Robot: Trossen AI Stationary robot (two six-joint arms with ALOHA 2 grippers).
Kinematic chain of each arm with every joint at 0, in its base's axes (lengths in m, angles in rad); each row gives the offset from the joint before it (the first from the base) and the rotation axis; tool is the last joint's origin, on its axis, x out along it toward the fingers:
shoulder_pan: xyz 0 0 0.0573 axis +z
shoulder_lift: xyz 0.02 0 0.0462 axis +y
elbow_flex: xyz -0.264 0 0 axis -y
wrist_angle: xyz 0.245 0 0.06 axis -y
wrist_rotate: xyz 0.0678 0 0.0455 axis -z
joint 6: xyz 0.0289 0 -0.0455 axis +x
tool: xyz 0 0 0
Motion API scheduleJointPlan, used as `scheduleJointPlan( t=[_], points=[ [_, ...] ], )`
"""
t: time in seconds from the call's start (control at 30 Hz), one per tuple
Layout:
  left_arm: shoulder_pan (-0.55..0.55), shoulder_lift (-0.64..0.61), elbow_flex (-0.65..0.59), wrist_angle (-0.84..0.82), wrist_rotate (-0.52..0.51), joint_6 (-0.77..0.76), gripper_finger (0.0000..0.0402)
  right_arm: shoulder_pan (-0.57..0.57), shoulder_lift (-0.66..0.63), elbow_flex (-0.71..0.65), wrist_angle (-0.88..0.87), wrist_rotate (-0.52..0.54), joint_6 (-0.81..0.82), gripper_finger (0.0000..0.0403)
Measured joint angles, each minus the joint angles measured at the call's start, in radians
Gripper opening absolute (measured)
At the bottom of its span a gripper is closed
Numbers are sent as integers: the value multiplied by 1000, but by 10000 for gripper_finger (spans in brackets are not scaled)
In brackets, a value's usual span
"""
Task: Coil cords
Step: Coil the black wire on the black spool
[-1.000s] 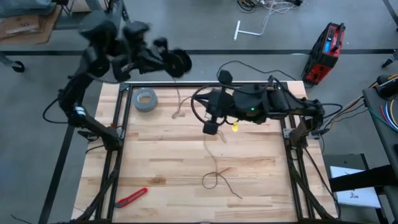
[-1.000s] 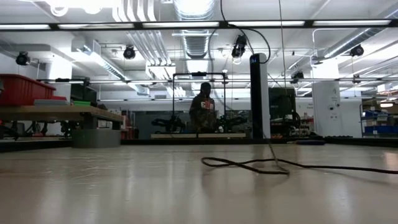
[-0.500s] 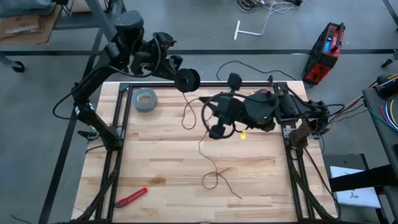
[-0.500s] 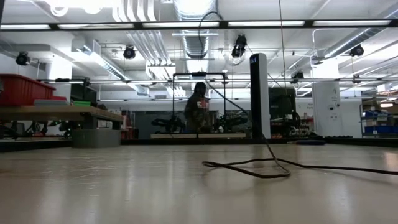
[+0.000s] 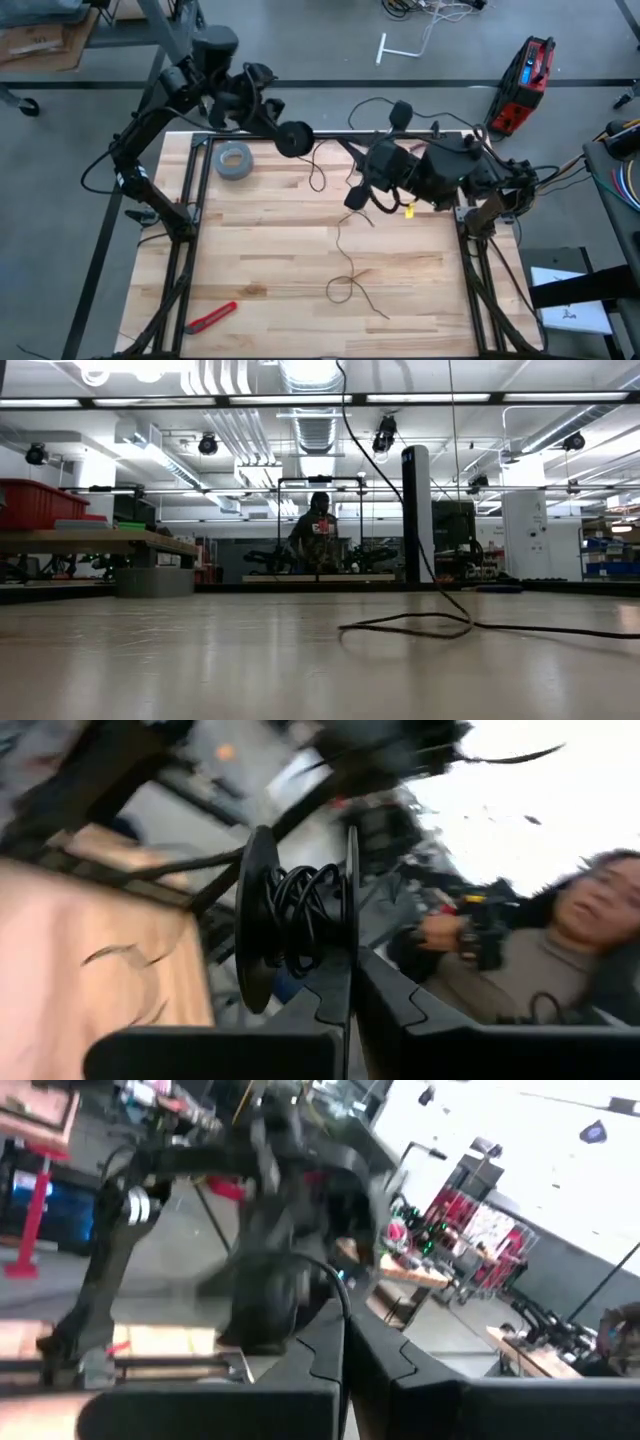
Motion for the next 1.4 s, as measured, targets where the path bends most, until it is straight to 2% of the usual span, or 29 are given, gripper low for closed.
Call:
scheduleJointPlan(
  t=[0.07,0.17,0.27,0.4,0.57,0.7,0.87,1.0,1.07,1.2,1.3,1.4],
  points=[
    [0,1,-2,-119,-49,73,0,-3,0,0,40,3,-28,0],
    [-17,2,-12,-211,-65,180,0,-28,1,0,59,31,-32,0],
    [-40,2,-16,-208,-45,199,0,-60,6,1,42,77,-4,0],
    [-68,-1,-8,-197,-26,190,0,-95,16,1,48,58,18,0],
    [-133,-1,-8,-197,75,189,0,-174,16,1,52,29,77,0],
    [-196,-1,-9,-164,83,188,0,-247,17,1,30,-95,248,0],
    [-266,-1,-10,-22,104,136,0,-332,65,2,-86,-343,540,0],
    [-303,-1,-10,151,109,66,0,-356,128,-1,-138,-497,643,0],
    [-304,-1,-10,151,134,68,0,-364,135,-2,-121,-586,684,0],
    [-304,-4,-11,155,129,118,0,-368,121,1,-113,-606,694,0],
    [-306,-8,-11,182,137,155,0,-377,109,1,-163,-678,726,0],
    [-309,-8,-11,235,222,173,0,-381,96,1,-237,-745,740,0]
  ],
)
